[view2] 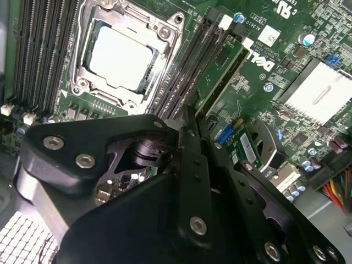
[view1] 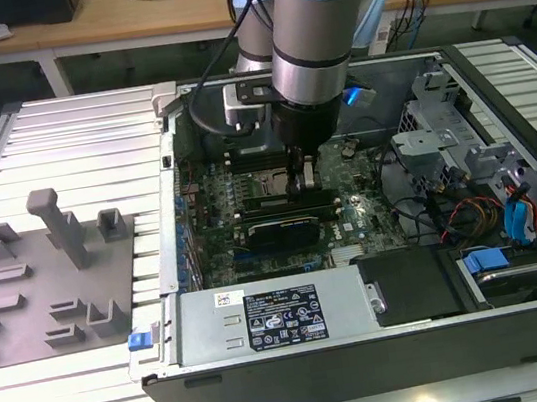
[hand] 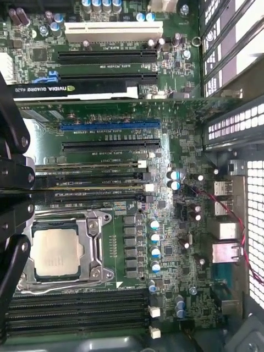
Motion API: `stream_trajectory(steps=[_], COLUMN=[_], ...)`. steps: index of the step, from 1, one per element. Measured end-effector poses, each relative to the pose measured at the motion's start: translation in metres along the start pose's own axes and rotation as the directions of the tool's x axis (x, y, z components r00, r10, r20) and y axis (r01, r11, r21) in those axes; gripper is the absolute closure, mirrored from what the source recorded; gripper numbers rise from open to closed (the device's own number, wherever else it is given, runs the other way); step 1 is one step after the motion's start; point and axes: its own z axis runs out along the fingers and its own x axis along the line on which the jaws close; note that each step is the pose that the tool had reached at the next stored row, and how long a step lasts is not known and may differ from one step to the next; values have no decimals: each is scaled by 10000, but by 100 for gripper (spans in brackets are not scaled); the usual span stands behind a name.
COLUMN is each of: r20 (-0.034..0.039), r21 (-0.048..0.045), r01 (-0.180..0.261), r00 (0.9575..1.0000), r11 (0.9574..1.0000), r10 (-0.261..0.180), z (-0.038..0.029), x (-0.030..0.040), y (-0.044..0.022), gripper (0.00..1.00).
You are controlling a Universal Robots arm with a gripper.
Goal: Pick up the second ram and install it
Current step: 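Insert the second ram into the second slot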
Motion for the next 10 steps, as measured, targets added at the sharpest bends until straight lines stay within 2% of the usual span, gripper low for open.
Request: stream_trajectory(steps=[5, 10], r20=[10, 50], r21=[-1, -8], r01=[1, 146], r00=[10000, 9999], r11=[10000, 9999], r10=[-1, -146], z=[37, 65], x=[-4, -18], y=[-1, 4], gripper=[87, 87])
